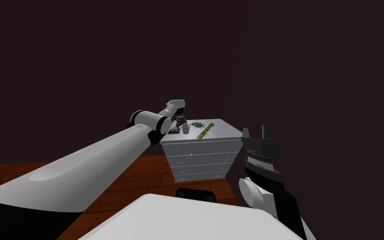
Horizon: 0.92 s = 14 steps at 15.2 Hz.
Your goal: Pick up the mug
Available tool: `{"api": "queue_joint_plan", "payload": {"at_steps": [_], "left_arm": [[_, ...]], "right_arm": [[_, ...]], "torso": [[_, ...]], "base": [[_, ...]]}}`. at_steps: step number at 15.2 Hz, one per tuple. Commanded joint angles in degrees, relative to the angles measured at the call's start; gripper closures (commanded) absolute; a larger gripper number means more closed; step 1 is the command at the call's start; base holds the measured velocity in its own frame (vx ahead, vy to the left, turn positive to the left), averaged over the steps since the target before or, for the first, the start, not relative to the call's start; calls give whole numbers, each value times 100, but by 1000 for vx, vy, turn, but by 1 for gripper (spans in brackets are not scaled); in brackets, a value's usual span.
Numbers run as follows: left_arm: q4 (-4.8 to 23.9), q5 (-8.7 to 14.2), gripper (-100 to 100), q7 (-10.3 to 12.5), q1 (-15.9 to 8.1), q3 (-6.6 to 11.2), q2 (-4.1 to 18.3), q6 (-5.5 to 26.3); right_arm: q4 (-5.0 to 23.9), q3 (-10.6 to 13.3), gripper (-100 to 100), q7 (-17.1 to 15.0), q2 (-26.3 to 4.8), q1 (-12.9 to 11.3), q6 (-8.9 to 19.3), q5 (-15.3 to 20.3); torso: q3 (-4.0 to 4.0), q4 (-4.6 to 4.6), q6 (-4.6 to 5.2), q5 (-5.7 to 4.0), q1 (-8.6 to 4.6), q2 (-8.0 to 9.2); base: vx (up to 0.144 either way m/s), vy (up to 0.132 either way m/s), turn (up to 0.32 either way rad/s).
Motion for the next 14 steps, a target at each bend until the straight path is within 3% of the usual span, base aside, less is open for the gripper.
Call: {"api": "queue_joint_plan", "payload": {"at_steps": [1,4,6,8,11,12,14], "left_arm": [[-120,7,-100,19,55,3,-10,170],[86,23,-100,-10,-36,6,-32,341],[12,21,-100,9,-5,6,-30,343],[60,-5,-100,21,146,-3,-102,120],[25,-2,-100,30,143,-2,-93,185],[66,-3,100,21,129,-2,-94,146],[64,-3,100,20,130,-2,-94,143]], "right_arm": [[0,0,0,0,0,0,0,0],[0,0,0,0,0,0,0,0],[0,0,0,0,0,0,0,0],[0,0,0,0,0,-1,0,0],[0,0,0,0,0,-1,0,0],[0,0,0,0,0,-1,0,0],[0,0,0,0,0,-1,0,0]], "torso": [[0,0,0,0,0,0],[3,0,0,1,-1,6],[4,2,0,-1,-2,7],[9,2,1,0,-1,18],[20,8,0,0,-1,34],[20,9,0,-1,-2,33],[18,8,0,-1,-3,30]], "base": [[43,10,-4],[44,5,-15],[34,7,-8],[-15,9,-27],[-21,6,-9],[0,0,0],[0,0,0]]}}
